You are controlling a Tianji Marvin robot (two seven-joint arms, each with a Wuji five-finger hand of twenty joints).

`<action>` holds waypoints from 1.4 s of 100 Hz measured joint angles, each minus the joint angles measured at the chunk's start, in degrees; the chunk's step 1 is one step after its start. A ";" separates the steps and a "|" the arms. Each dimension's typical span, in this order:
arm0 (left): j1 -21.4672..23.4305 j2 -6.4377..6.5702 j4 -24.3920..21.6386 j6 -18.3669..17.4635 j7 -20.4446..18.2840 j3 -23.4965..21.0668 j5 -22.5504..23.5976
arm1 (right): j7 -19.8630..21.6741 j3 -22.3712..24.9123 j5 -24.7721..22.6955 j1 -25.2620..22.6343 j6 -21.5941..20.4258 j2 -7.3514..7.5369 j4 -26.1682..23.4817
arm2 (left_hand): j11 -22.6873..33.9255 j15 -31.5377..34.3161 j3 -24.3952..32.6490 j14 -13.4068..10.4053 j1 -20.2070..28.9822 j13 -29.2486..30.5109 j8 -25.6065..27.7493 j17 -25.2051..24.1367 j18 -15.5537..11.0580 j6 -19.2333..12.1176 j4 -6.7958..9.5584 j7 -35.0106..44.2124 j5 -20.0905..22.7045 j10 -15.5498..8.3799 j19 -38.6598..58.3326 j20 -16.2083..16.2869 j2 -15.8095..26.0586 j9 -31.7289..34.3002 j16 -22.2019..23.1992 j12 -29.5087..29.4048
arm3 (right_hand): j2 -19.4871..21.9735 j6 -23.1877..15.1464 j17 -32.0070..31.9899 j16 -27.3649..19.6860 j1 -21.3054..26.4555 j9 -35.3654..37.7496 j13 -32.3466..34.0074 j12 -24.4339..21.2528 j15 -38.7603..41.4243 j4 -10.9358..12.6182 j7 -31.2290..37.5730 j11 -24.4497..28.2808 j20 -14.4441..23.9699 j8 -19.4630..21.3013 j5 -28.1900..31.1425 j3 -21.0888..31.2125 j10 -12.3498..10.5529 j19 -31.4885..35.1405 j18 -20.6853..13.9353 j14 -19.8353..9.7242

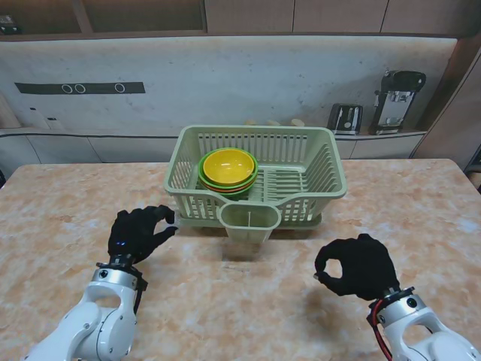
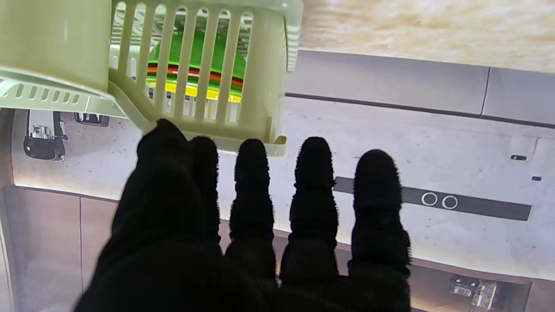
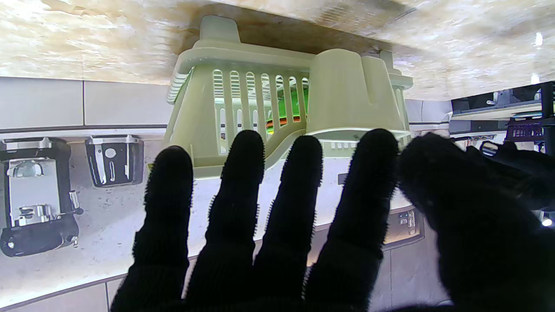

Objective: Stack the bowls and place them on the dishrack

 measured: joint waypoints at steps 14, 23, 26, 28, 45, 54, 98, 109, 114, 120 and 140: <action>0.78 -0.02 0.06 -0.01 -2.14 -0.78 -0.38 | 0.24 -0.27 0.34 0.24 0.05 0.01 0.00 | 0.00 -0.01 0.00 0.09 0.00 0.02 0.01 0.59 0.03 0.00 0.00 -0.45 -0.01 0.01 0.68 0.12 -0.05 0.00 0.00 0.00 | 0.01 0.00 0.00 0.00 0.00 0.00 0.00 0.00 0.00 0.00 0.00 -0.54 0.00 0.00 0.00 0.00 0.00 0.00 0.00 0.00; 0.95 0.00 0.06 -0.03 -2.60 -0.93 -1.14 | 0.26 -0.47 0.44 0.44 0.09 0.01 0.04 | 0.00 -0.01 0.00 0.51 0.00 0.02 0.01 0.86 0.03 0.00 0.00 -0.45 -0.01 0.01 1.11 0.23 -0.06 0.00 0.00 0.02 | 0.01 0.02 0.00 0.00 0.00 0.00 0.00 0.00 0.00 0.00 0.00 -0.58 -0.01 0.00 0.00 0.00 0.00 0.00 0.00 0.00; 0.97 0.01 0.07 -0.03 -2.75 -0.93 -1.41 | 0.23 -0.57 0.52 0.55 0.11 0.01 0.11 | 0.00 -0.01 0.00 0.52 0.00 0.04 0.01 1.15 0.03 0.00 0.00 -0.45 -0.01 0.01 1.25 0.24 -0.11 0.00 0.00 0.05 | 0.01 0.05 0.00 0.00 0.00 -0.01 0.00 0.00 0.00 0.00 0.00 -0.60 -0.01 0.00 -0.02 0.00 0.00 0.00 0.00 0.00; 0.97 0.01 0.08 -0.04 -2.81 -0.94 -1.53 | 0.21 -0.64 0.60 0.63 0.13 0.01 0.17 | 0.00 -0.01 0.16 0.52 0.00 0.05 0.01 1.22 0.03 0.00 0.00 -0.46 -0.01 0.01 1.43 0.24 -0.44 0.00 0.00 0.08 | 0.01 0.06 0.00 0.00 0.00 -0.02 0.00 0.00 0.00 0.00 0.02 -0.60 -0.01 0.00 -0.87 0.00 0.00 0.00 0.00 0.00; 0.78 0.05 0.41 -0.22 -4.15 -1.00 -2.35 | 0.85 -1.43 2.35 1.80 0.20 0.01 0.85 | 0.00 -0.01 0.22 0.57 0.01 0.06 0.01 1.61 0.03 0.00 0.00 -0.46 -0.01 0.01 1.55 0.27 -0.69 0.00 0.00 0.53 | 0.02 0.63 0.00 0.00 0.39 -0.68 0.00 -0.11 0.00 0.00 -0.02 -1.61 -0.01 0.00 -1.33 0.00 0.00 0.56 0.00 0.00; 0.42 0.09 0.85 -0.54 -5.15 -1.01 -3.03 | 1.64 -1.77 2.78 2.46 0.29 0.01 1.07 | 0.00 0.33 0.22 0.63 0.02 0.90 0.01 2.21 0.03 0.00 0.00 -0.46 -0.01 0.01 2.15 0.65 -0.69 0.00 0.00 0.54 | 0.12 0.72 0.63 0.00 0.65 -0.68 0.00 -0.15 0.00 0.00 -0.08 -1.56 0.18 0.00 -2.27 0.00 0.00 1.33 0.00 0.00; -1.14 0.34 2.83 -0.53 -6.79 -0.91 -3.23 | 2.37 -4.33 3.77 6.08 4.56 -0.01 1.98 | 0.00 1.24 0.22 0.66 0.03 2.18 0.01 4.46 -0.80 0.00 0.00 -0.46 -0.01 0.01 4.83 1.00 -0.69 0.00 0.01 0.54 | 0.13 1.35 2.93 0.00 0.66 -2.27 0.00 -0.80 0.32 0.00 -0.15 -2.08 1.56 0.00 -3.19 -0.08 0.04 4.83 -0.84 0.09; -1.33 0.36 3.06 -0.46 -6.79 -0.87 -3.19 | 3.38 -4.50 3.78 6.88 5.54 -0.01 2.38 | 0.00 1.27 0.22 0.66 0.03 2.74 0.01 4.48 -1.00 0.00 0.00 -0.43 -0.01 0.01 5.17 1.00 -0.69 0.00 0.02 0.55 | 0.14 1.36 2.93 0.00 0.66 -1.94 0.00 -0.81 0.35 0.00 -0.15 -1.54 1.58 0.00 -3.21 -0.08 0.06 4.85 -0.85 0.10; -1.35 0.36 3.07 -0.36 -6.75 -0.84 -3.23 | 3.67 -4.58 3.77 7.29 6.00 -0.01 2.74 | 0.00 1.29 0.22 0.66 0.03 2.82 0.01 4.50 -1.01 0.00 0.00 -0.42 -0.01 0.01 5.18 1.01 -0.69 0.00 0.02 0.55 | 0.14 1.36 2.93 0.00 0.66 -1.94 0.00 -0.81 0.36 -0.01 -0.15 -1.54 1.58 0.00 -3.21 -0.08 0.06 4.85 -0.85 0.19; -1.35 0.36 3.06 -0.23 -6.73 -0.83 -3.36 | 4.11 -4.63 3.81 7.76 6.45 -0.01 3.20 | 0.00 1.31 0.22 0.66 0.03 2.82 0.01 4.51 -1.02 0.00 0.00 -0.41 -0.01 0.01 5.19 1.00 -0.70 0.00 0.03 0.55 | 0.14 1.37 2.93 0.00 0.66 -1.94 0.00 -0.81 0.41 -0.01 -0.16 -1.54 1.59 0.00 -3.21 -0.09 0.06 4.85 -0.85 0.35; -1.32 0.35 2.95 0.25 -6.74 -0.84 -3.42 | 5.84 -4.64 4.92 8.88 7.40 0.02 4.27 | 0.00 1.60 0.22 0.65 0.03 2.83 0.01 4.54 -1.05 0.00 0.00 -0.29 0.61 0.02 5.44 1.01 -0.69 0.02 0.04 0.55 | 0.14 1.37 2.82 0.00 0.66 -1.94 0.00 -0.81 0.82 -0.01 -0.16 -1.54 1.60 0.00 -3.21 -0.11 0.07 4.86 -0.85 0.41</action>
